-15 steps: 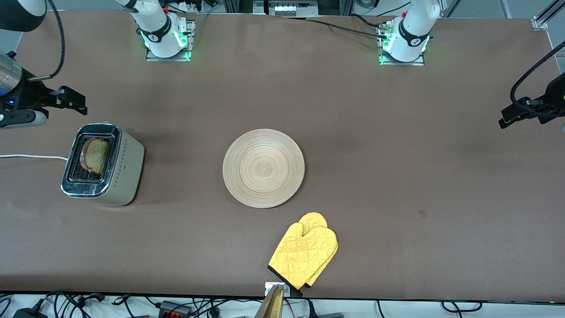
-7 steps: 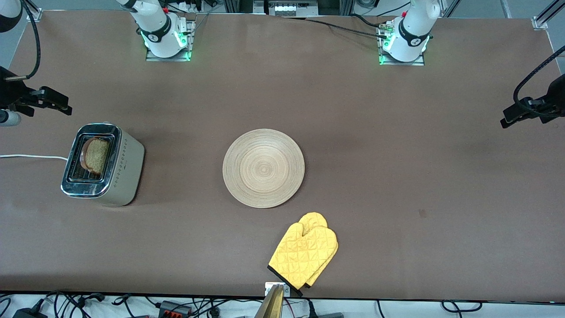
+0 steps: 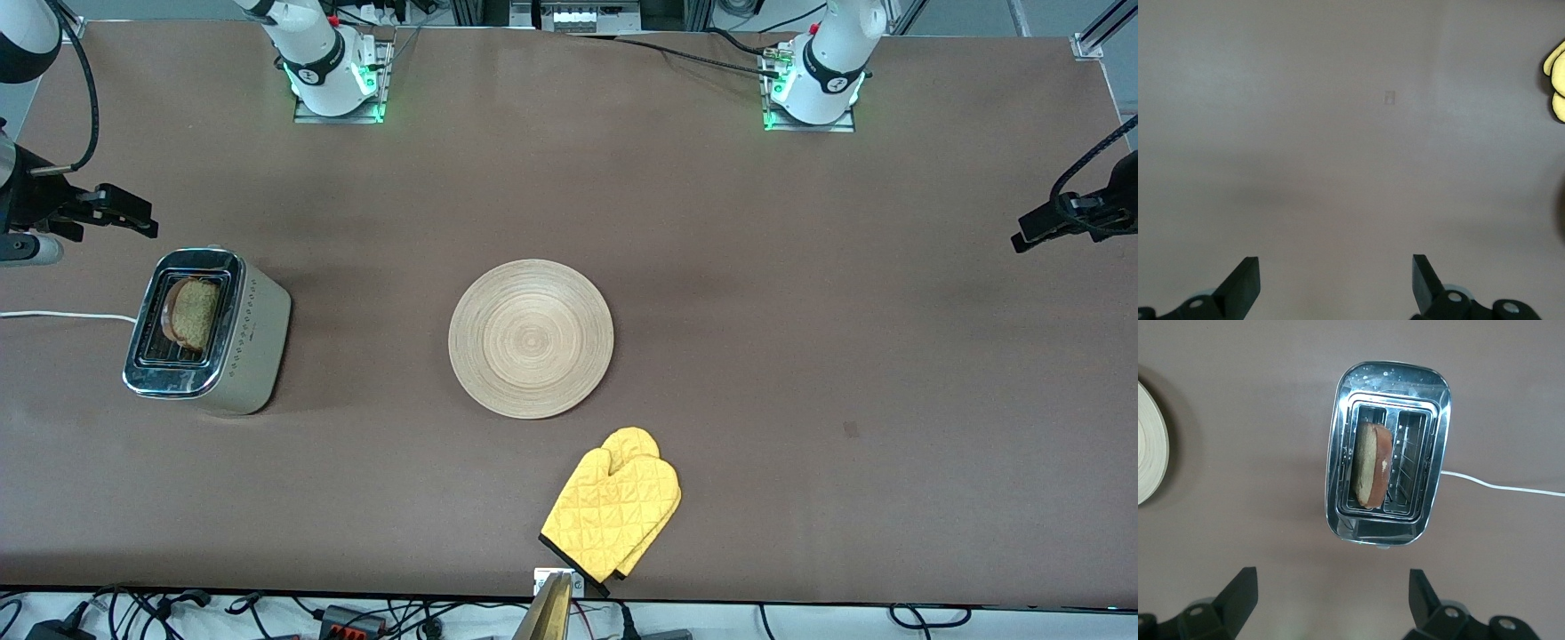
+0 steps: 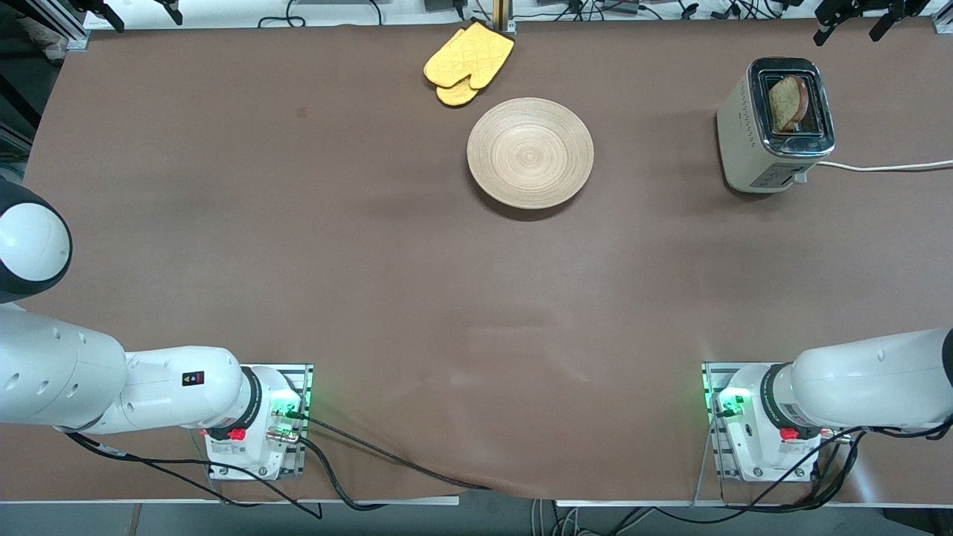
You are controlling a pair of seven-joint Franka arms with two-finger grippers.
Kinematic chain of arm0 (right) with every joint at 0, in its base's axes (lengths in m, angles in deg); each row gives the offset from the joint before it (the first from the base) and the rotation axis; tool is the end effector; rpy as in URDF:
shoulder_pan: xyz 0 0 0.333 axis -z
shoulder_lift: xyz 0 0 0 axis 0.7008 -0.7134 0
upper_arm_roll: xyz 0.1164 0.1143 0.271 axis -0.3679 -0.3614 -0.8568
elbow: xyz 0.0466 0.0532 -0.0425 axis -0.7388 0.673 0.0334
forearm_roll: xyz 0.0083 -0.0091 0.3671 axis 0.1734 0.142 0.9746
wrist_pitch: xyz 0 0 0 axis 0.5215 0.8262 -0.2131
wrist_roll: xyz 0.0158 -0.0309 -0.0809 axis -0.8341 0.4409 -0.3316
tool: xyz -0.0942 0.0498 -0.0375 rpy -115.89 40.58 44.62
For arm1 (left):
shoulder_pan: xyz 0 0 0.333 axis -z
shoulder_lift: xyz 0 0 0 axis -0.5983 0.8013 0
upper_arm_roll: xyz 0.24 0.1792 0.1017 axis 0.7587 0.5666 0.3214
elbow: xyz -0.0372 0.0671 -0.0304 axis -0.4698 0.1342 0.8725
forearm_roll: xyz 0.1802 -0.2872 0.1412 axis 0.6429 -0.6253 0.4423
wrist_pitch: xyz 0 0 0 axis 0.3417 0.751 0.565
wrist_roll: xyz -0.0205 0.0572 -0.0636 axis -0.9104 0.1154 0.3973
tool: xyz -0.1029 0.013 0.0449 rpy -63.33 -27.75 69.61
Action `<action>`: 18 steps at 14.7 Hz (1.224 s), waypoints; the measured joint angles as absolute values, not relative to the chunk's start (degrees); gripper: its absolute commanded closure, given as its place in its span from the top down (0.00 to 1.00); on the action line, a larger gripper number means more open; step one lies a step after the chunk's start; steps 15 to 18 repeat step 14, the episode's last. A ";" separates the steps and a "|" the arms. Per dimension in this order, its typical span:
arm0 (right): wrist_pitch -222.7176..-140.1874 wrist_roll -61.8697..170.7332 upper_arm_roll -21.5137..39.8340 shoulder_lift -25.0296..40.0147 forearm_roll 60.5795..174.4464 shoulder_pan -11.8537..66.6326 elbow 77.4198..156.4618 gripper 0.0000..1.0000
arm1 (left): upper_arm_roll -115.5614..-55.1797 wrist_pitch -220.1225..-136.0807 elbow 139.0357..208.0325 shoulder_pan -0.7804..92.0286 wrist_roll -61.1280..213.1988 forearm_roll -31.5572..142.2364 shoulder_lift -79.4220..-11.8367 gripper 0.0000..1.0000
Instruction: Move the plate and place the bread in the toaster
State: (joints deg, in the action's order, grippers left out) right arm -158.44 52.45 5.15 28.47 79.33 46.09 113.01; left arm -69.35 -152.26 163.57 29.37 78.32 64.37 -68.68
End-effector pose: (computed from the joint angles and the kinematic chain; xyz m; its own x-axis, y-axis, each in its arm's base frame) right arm 0.5391 -0.0309 0.5607 0.9934 0.0702 -0.0904 0.0716 -0.9974 0.0119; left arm 0.5408 0.0494 0.5997 0.9866 0.1621 -0.0189 0.1621 -0.9868 -0.0003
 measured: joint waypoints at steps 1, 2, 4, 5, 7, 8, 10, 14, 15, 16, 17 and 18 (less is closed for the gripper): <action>-158.44 52.45 5.16 28.47 79.32 46.09 112.98 1.00 | -69.35 -152.21 163.57 29.37 78.32 64.34 -68.68 1.00; -158.44 52.44 5.17 28.47 79.32 46.11 112.99 1.00 | -69.35 -152.15 163.57 29.37 78.32 64.33 -68.68 1.00; -158.44 52.43 5.19 28.47 79.31 46.12 112.93 1.00 | -69.35 -152.10 163.57 29.37 78.32 64.32 -68.68 1.00; -158.41 52.42 5.19 28.47 79.31 46.12 112.84 1.00 | -69.35 -152.08 163.57 29.37 78.32 64.32 -68.68 1.00; -158.28 52.42 5.19 28.47 79.31 46.12 112.71 1.00 | -69.35 -152.06 163.57 29.37 78.32 64.32 -68.67 1.00; -158.28 52.42 5.19 28.47 79.31 46.12 112.67 1.00 | -69.35 -152.05 163.57 29.36 78.32 64.32 -68.67 1.00; -158.26 52.42 5.19 28.47 79.31 46.12 112.65 1.00 | -69.35 -152.03 163.57 29.14 78.32 64.32 -68.65 1.00; -158.25 52.42 5.20 28.46 79.31 46.13 112.63 1.00 | -69.35 -152.02 163.57 28.65 78.32 64.32 -68.62 1.00; -158.25 52.42 5.20 28.46 79.31 46.13 112.63 1.00 | -69.35 -152.02 163.57 28.65 78.32 64.32 -68.62 1.00; -158.25 52.42 5.20 28.46 79.31 46.13 112.63 1.00 | -69.35 -152.02 163.57 28.65 78.32 64.32 -68.62 1.00; -158.25 52.42 5.20 28.46 79.31 46.13 112.63 1.00 | -69.35 -152.02 163.57 28.65 78.32 64.32 -68.62 1.00; -158.25 52.42 5.20 28.46 79.31 46.13 112.63 1.00 | -69.35 -152.02 163.57 28.65 78.32 64.32 -68.62 1.00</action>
